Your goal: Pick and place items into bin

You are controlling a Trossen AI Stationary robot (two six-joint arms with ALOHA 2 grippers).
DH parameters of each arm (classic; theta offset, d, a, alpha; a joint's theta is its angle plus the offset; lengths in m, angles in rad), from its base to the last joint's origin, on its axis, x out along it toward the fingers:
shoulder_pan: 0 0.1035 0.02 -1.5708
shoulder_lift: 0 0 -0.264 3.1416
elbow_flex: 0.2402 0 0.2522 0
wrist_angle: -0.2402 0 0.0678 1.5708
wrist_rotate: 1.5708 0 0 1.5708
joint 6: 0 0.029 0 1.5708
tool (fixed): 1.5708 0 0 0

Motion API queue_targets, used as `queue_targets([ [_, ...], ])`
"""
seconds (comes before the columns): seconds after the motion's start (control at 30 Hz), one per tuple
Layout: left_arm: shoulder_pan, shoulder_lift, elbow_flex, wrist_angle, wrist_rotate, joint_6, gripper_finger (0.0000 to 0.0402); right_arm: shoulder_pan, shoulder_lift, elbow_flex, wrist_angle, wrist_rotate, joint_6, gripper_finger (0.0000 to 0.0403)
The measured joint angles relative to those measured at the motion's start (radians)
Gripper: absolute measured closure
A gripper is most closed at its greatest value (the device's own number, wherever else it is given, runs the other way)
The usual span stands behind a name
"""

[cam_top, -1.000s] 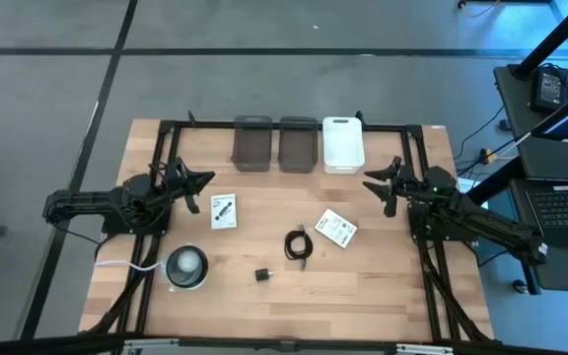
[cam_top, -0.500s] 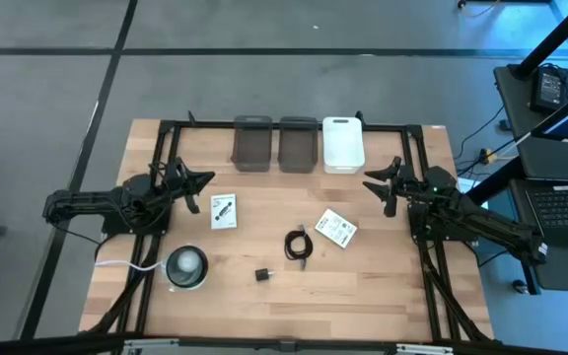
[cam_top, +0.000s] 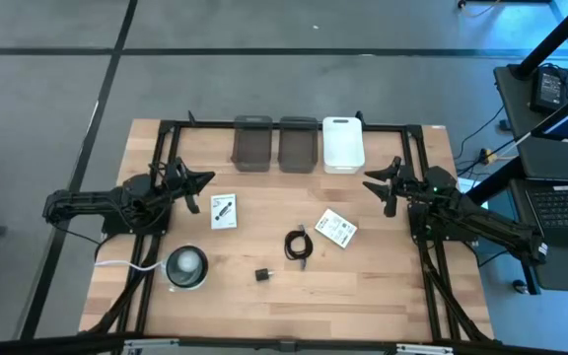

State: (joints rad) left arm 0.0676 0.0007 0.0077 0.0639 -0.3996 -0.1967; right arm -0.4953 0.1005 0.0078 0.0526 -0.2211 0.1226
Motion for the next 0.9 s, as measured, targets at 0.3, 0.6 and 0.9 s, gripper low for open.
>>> queue_targets([
  [0.3,0.000,0.000,0.000,0.000,0.000,0.000,0.0398,0.000,0.000,0.000,0.000,0.000,0.000,0.0233],
  [0.6,0.000,0.000,0.000,0.000,0.000,0.000,0.0398,0.000,0.000,0.000,0.009,0.000,-0.003,0.0233],
  [0.9,0.000,0.000,0.000,0.000,0.000,0.000,0.0398,0.000,0.000,0.000,0.009,0.000,0.026,0.0233],
])
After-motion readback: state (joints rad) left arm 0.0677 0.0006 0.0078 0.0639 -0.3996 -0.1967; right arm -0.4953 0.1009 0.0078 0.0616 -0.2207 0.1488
